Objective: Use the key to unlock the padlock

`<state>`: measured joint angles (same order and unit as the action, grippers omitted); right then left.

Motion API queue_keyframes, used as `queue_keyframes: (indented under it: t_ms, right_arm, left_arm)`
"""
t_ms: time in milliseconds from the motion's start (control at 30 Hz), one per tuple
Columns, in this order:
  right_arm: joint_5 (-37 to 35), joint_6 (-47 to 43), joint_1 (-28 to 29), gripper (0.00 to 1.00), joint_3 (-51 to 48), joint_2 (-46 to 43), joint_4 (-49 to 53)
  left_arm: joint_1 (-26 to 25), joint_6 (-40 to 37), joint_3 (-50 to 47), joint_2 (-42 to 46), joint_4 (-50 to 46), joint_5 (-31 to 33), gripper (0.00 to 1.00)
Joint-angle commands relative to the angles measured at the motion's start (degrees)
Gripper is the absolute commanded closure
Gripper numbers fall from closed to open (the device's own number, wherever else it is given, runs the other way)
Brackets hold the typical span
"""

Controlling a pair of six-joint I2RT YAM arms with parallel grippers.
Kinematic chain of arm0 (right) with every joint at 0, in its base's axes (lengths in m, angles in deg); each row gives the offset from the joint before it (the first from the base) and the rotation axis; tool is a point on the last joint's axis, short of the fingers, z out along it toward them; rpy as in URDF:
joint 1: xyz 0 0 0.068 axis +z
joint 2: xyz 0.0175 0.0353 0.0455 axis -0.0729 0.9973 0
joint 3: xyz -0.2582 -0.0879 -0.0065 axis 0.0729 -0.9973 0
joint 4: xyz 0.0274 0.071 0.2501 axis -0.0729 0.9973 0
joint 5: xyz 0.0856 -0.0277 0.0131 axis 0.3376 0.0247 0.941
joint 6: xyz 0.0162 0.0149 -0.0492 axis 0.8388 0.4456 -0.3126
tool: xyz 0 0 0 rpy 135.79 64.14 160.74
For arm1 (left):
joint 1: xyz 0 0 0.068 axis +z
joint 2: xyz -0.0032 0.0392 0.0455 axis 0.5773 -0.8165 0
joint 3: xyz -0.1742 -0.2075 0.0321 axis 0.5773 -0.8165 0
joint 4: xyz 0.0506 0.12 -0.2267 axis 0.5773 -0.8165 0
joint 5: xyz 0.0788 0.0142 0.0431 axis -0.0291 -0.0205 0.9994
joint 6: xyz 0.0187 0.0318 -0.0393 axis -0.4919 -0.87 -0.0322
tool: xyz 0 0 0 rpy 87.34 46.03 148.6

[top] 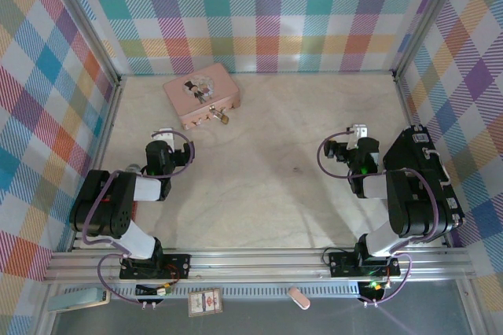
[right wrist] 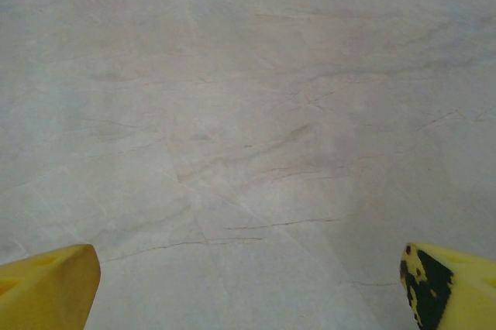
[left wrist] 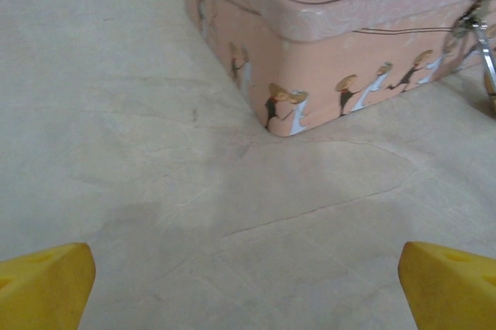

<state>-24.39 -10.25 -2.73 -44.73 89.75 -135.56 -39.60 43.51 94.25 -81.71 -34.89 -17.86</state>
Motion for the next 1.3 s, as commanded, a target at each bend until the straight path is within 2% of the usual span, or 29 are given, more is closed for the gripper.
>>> queue_keyframes:
  t_ms: [0,100,200,300,433,500,600,667,700,733,800,900,933,1067,1167,1267]
  right_arm:
    - [2.6,-1.8,0.2,0.01,0.4,-2.6,0.5]
    - [2.5,-2.1,0.5,0.01,1.2,-6.5,4.9]
    - [3.3,-2.0,1.2,0.01,5.1,-11.9,18.2]
    - [9.3,-0.6,1.2,0.01,6.7,-17.4,23.5]
    - [19.1,6.1,1.2,0.01,12.2,-23.7,32.9]
    - [20.0,11.5,1.2,0.01,16.0,-25.6,38.3]
    - [13.8,23.9,1.2,0.01,22.5,-27.1,49.2]
    - [12.6,26.8,1.1,0.01,25.1,-27.8,54.1]
    - [13.6,27.5,1.1,0.01,25.6,-28.1,54.6]
    - [14.3,28.5,1.1,0.01,26.0,-28.2,55.6]
    - [18.4,30.0,1.1,0.01,28.0,-27.6,58.1]
    - [25.4,27.9,1.8,0.01,30.3,-25.9,61.3]
    - [25.1,27.0,2.9,0.01,31.0,-25.6,63.2]
    - [13.0,22.2,12.6,0.01,34.6,-23.8,73.0]
    - [6.2,21.7,18.6,0.01,36.4,-21.1,78.2]
    - [3.0,23.9,22.0,0.01,37.0,-17.2,81.9]
  left_arm:
    - [0.6,2.7,0.9,7.1,-4.9,5.5,0.00]
    - [0.0,3.5,0.1,15.1,-10.2,5.7,0.00]
    - [-0.5,6.2,1.0,24.6,-19.0,5.8,0.00]
    - [-0.7,10.6,3.4,33.8,-28.4,4.5,0.00]
    - [-0.7,17.6,10.3,42.3,-42.6,1.4,0.00]
    - [-0.7,20.8,15.4,44.6,-51.8,1.4,0.00]
    - [-0.6,23.8,24.5,46.0,-68.3,4.0,0.00]
    - [-0.6,25.5,29.5,45.9,-77.4,7.2,0.00]
    - [-0.6,28.6,32.1,45.6,-83.2,10.1,0.00]
    - [-0.5,28.2,33.7,45.4,-85.7,10.5,0.00]
    - [-0.4,22.9,35.9,45.4,-87.9,5.1,0.00]
    - [-0.4,19.4,36.9,45.4,-88.9,-3.5,0.00]
    - [-0.4,18.9,36.7,45.3,-88.5,-6.6,0.00]
    - [-0.7,14.4,36.4,41.8,-88.3,-20.2,0.00]
    - [-3.1,13.3,35.9,41.3,-89.0,-17.3,0.00]
    - [-3.9,13.9,33.8,42.3,-87.5,-15.5,0.00]
